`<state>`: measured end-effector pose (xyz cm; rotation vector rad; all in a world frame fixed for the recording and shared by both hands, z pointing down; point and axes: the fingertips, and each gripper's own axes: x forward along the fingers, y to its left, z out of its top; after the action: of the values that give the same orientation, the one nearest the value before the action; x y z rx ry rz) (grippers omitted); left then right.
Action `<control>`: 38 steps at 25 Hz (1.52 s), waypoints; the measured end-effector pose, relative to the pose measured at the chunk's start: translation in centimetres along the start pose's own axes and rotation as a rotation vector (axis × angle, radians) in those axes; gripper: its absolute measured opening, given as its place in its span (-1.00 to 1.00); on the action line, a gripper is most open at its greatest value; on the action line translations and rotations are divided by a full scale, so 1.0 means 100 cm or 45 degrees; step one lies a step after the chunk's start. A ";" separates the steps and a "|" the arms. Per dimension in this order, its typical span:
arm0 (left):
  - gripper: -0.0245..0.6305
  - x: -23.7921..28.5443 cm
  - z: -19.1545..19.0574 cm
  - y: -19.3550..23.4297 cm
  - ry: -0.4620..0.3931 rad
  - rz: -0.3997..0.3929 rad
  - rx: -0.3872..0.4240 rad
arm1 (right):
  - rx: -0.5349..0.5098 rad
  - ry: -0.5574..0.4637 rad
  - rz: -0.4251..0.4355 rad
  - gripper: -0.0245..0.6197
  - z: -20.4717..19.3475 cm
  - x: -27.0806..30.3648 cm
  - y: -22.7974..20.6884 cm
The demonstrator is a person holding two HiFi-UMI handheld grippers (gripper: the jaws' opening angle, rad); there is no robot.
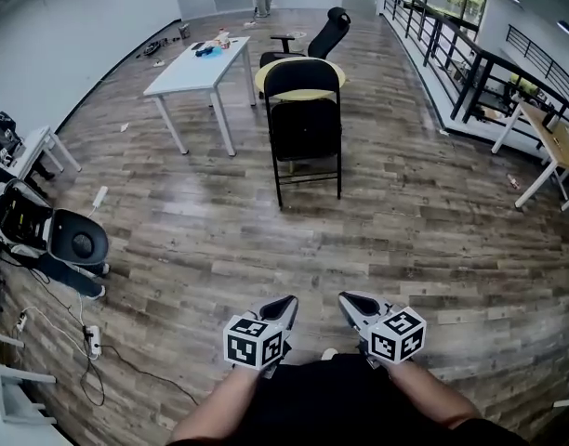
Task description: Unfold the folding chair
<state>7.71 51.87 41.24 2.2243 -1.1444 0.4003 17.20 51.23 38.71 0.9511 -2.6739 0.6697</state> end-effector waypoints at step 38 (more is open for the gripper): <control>-0.89 0.064 0.010 0.074 0.046 0.153 -0.174 | 0.138 0.184 0.095 -0.91 -0.013 0.079 -0.074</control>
<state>5.42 43.84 46.50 2.0298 -1.2524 0.3978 15.97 42.55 45.19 0.7988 -2.5783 0.8730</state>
